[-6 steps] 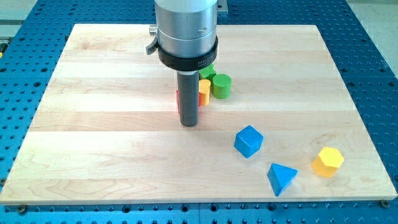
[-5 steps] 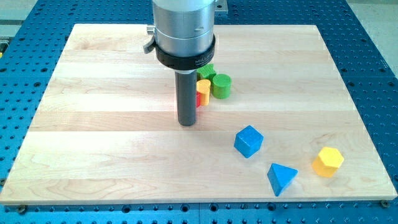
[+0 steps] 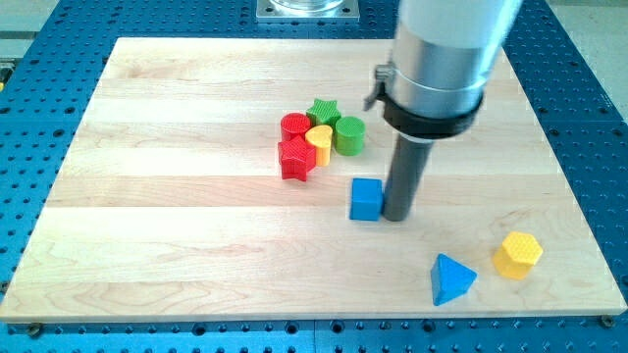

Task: Place the cube below the heart

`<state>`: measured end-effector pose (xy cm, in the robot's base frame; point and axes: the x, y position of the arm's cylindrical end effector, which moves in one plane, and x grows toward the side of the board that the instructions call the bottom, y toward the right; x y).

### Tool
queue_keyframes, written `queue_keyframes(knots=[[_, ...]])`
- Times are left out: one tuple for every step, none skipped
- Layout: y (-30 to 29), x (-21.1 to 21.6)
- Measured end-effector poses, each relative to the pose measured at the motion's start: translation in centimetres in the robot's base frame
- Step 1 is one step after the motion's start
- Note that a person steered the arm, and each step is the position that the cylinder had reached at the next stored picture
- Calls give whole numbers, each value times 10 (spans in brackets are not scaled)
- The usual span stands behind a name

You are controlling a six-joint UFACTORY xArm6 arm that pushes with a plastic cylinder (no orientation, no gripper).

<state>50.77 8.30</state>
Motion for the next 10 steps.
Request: queue_keyframes(knots=[[-7, 21], [-18, 42], [-32, 11], [-26, -2], [-20, -8], [-33, -10], [-38, -14], [-38, -18], [-31, -12], [60, -11]])
